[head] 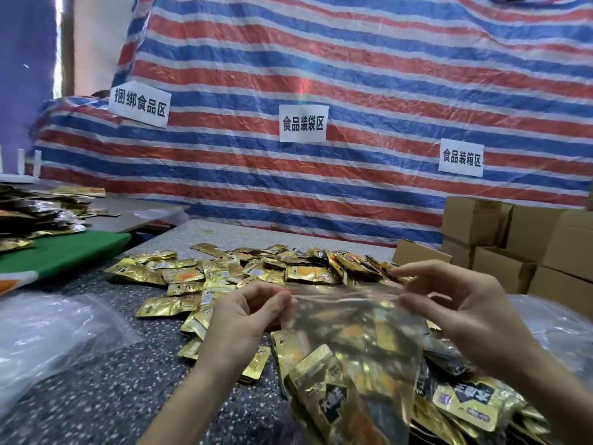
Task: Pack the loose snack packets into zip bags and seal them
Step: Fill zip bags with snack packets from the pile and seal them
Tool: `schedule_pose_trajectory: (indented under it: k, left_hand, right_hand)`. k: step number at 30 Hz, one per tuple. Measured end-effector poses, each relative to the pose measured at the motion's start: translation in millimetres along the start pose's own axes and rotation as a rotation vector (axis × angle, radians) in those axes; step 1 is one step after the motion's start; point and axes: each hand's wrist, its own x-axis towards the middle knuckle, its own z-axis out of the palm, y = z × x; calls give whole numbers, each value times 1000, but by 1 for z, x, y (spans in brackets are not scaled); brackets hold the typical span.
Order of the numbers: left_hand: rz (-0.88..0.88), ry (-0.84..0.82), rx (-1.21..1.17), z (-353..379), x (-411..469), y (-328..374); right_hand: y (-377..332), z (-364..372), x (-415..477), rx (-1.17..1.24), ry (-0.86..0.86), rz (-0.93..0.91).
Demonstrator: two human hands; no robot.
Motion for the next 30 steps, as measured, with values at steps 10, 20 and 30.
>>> schedule_pose_trajectory:
  k: [10, 20, 30]
  left_hand:
    - [278, -71, 224, 11, -10, 0]
    - [379, -63, 288, 3, -8, 10]
    - [361, -2, 242, 2, -8, 15]
  right_hand:
    - [-19, 15, 10, -400, -123, -66]
    - [-47, 65, 56, -286, -488, -145]
    - [-50, 68, 60, -387, -461, -203]
